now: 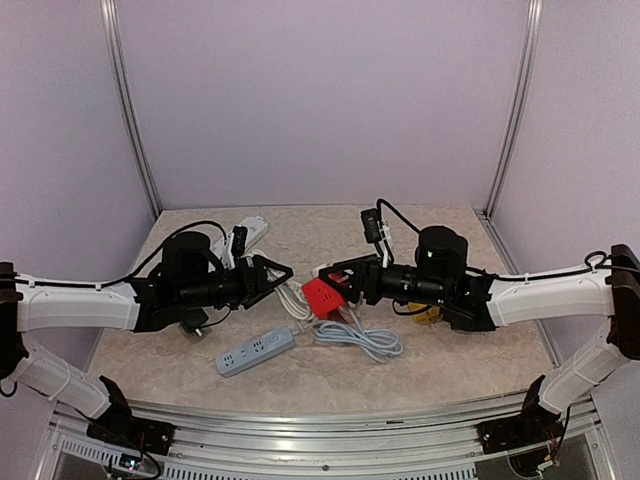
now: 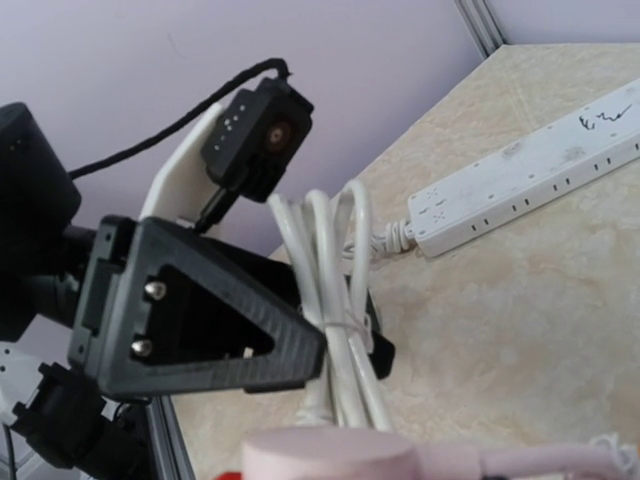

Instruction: Pull the plug off the socket

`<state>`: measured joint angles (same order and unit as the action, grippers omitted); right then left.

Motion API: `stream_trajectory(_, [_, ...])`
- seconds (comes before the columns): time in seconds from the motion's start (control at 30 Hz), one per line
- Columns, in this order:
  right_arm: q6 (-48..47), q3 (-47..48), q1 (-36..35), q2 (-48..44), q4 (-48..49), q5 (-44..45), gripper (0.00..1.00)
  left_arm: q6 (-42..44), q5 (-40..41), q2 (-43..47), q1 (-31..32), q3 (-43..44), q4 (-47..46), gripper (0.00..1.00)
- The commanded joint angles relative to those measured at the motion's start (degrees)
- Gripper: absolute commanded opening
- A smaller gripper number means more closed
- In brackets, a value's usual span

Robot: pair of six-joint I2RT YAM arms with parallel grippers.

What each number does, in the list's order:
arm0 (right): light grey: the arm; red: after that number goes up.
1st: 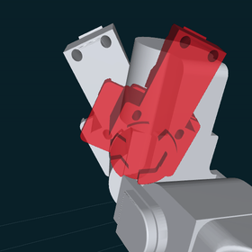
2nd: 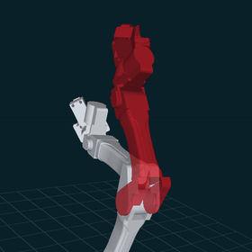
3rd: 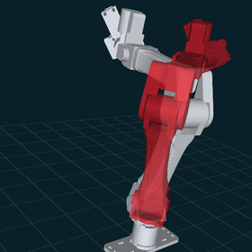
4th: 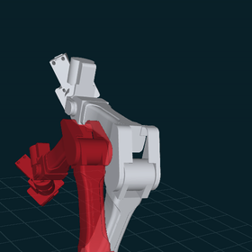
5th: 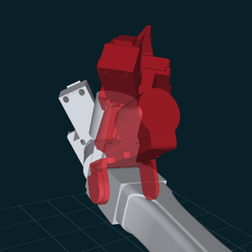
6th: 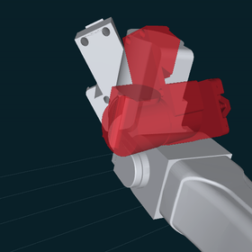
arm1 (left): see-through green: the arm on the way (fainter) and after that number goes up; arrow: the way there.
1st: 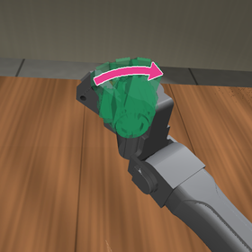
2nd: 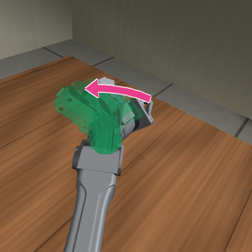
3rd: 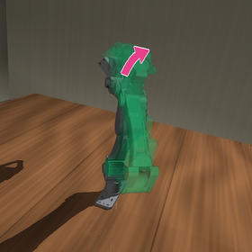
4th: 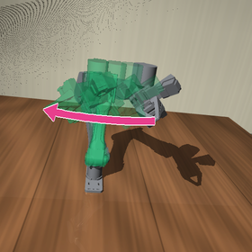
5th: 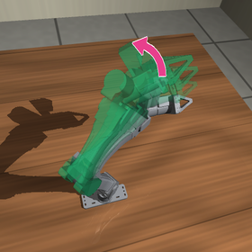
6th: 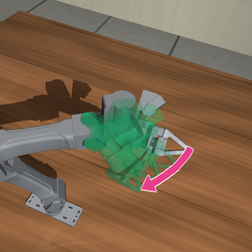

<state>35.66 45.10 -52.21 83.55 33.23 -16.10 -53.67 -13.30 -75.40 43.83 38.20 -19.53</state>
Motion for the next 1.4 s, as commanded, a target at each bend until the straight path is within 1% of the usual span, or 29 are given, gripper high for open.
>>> stream_trajectory(0.0, [0.81,1.16,0.44,-4.16,12.39,-0.01,0.0,-0.03,-0.73,-1.94,0.79,2.4,-2.52,0.63])
stream_trajectory(0.17, [0.98,0.7,0.56,-3.9,12.45,-0.33,0.0,-0.03,-0.69,-3.11,1.08,3.19,-2.93,0.56])
stream_trajectory(0.3, [1.08,0.31,0.6,-3.81,12.42,-0.13,0.0,-0.15,0.03,-3.43,1.16,3.27,-2.31,0.41])
stream_trajectory(0.5, [2.82,-0.89,1.52,-3.35,13.55,-1.07,0.0,1.63,1.25,-3.09,1.17,3.2,-0.52,0.15])
stream_trajectory(0.57, [3.38,-0.85,1.97,-3.03,13.3,-1.36,0.0,3.28,1.33,-2.73,1.17,3.28,0.17,0.09])
stream_trajectory(0.63, [3.58,-0.23,2.42,-2.53,10.87,-0.8,0.0,5.17,1.26,-2.2,1.25,3.45,1.12,0.04])
stream_trajectory(0.7, [3.4,1.23,3.04,-1.92,5.61,0.53,0.0,6.83,1.01,-1.74,1.25,3.63,2.19,0.0])
stream_trajectory(0.77, [2.31,3.33,3.33,-0.9,-0.75,2.32,0.0,7.14,0.67,-1.06,1.25,3.56,2.75,0.0])
stream_trajectory(0.8, [1.12,4.4,3.39,-0.42,-3.93,3.54,0.04,6.59,0.45,-0.78,1.11,3.48,3.13,0.0])
stream_trajectory(0.83, [-0.36,5.25,3.4,0.2,-6.15,4.22,0.18,5.43,0.04,-0.65,0.7,3.39,3.55,0.0])
stream_trajectory(0.87, [-1.5,5.62,3.4,0.5,-7.75,4.91,0.33,3.6,-0.25,-0.63,0.27,3.3,4.26,0.0])
stream_trajectory(0.9, [-2.34,5.68,3.41,0.63,-8.71,5.36,0.45,1.26,-0.47,-0.76,-0.4,2.97,5.06,0.0])
stream_trajectory(1.0, [-4.19,5.16,3.35,0.29,-10.47,6.31,0.71,-4.3,-1.77,-1.58,-2.39,0.8,4.62,0.0])
stream_trajectory(1.03, [-4.8,5.1,3.38,0.09,-11.11,6.42,0.77,-5.34,-1.7,-1.66,-2.76,-0.04,3.88,0.0])
stream_trajectory(1.13, [-6.13,4.96,3.33,-0.81,-13.75,7.85,0.88,-7.84,-1.41,-1.86,-3.7,-1.76,1.39,0.0])
stream_trajectory(1.2, [-6.6,4.78,3.19,-1.45,-16.18,9.34,0.92,-9.05,-1.4,-1.94,-4.07,-2.23,-0.32,0.0])
stream_trajectory(1.3, [-7.36,4.86,2.64,-2.2,-19.46,9.88,0.92,-9.88,-0.99,-1.91,-4.24,-1.96,-1.07,0.0])
stream_trajectory(1.37, [-8.23,5.46,0.51,-2.84,-22.42,12.52,0.92,-10.55,-0.18,-1.8,-4.37,-1.81,-1.08,0.0])
